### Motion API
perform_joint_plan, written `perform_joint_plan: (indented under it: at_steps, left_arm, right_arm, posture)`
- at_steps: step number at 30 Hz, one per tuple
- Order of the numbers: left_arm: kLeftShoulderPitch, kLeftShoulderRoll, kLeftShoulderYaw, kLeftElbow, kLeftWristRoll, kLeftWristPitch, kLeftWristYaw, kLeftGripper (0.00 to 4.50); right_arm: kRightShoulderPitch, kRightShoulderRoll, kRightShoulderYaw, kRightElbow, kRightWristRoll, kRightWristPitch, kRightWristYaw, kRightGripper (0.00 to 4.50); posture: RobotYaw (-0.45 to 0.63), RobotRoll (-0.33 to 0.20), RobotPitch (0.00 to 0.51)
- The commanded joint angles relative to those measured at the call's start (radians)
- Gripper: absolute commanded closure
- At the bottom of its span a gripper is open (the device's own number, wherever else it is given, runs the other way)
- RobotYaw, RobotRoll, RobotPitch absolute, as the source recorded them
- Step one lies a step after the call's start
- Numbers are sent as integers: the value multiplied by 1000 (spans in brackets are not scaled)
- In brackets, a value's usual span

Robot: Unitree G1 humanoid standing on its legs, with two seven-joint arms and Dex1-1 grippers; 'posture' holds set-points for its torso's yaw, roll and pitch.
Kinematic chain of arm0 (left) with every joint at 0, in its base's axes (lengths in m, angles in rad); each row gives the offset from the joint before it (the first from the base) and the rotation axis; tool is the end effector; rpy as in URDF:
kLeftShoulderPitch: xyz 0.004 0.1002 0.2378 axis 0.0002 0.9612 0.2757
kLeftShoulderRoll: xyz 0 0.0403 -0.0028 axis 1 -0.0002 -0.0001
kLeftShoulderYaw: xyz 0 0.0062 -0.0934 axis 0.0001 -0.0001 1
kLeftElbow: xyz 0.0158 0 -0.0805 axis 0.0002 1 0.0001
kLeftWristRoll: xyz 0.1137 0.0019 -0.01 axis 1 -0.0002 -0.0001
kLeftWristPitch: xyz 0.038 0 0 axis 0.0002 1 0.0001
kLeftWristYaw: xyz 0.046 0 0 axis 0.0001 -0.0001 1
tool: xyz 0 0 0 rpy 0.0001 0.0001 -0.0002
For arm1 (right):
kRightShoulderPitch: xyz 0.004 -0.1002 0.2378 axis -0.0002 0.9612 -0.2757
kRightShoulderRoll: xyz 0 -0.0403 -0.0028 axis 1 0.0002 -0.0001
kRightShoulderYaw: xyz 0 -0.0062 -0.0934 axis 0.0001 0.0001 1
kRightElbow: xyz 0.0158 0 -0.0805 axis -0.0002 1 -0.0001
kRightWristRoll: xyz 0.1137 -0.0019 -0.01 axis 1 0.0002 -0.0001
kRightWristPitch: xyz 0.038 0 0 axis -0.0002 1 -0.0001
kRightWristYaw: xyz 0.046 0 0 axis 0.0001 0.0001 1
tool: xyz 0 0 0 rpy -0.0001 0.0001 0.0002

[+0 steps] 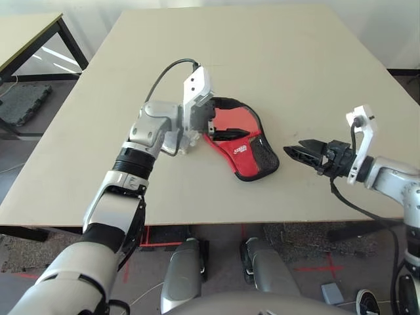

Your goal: Store the ping-pong paddle in its case and zip it.

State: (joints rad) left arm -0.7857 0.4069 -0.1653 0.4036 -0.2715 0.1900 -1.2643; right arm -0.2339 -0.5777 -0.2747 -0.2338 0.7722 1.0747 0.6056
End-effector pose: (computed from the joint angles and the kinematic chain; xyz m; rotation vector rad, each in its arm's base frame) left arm 0.3363 0.1639 0.1856 0.2892 0.0107 -1.3995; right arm 0.2313 -0.2486 0.1570 0.2953 0.4430 0.6951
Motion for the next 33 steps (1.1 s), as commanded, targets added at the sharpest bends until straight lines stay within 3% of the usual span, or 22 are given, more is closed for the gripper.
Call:
perform_joint_plan:
  at_steps: [1, 6, 12, 21, 33]
  left_arm:
    - [61, 37, 22, -97, -20, 54, 10, 0]
    - [158, 117, 31, -217, -48, 128, -13, 0]
    - [187, 158, 47, -257, -65, 157, -10, 0]
    - [196, 161, 48, -279, -75, 173, 2, 0]
    - [179, 158, 42, -265, -74, 171, -6, 0]
  right_arm:
    - [11, 15, 23, 8, 16, 18, -1, 28]
    - [18, 45, 60, 29, -2, 11, -8, 28]
    - [37, 73, 80, 33, -7, 9, -23, 28]
    - [56, 122, 115, 26, -5, 28, -54, 28]
    - [73, 48, 60, 32, 4, 14, -41, 28]
  posture:
    - [86, 0, 128]
    - [102, 0, 126]
    - [110, 0, 125]
    - [113, 0, 116]
    - [92, 0, 119]
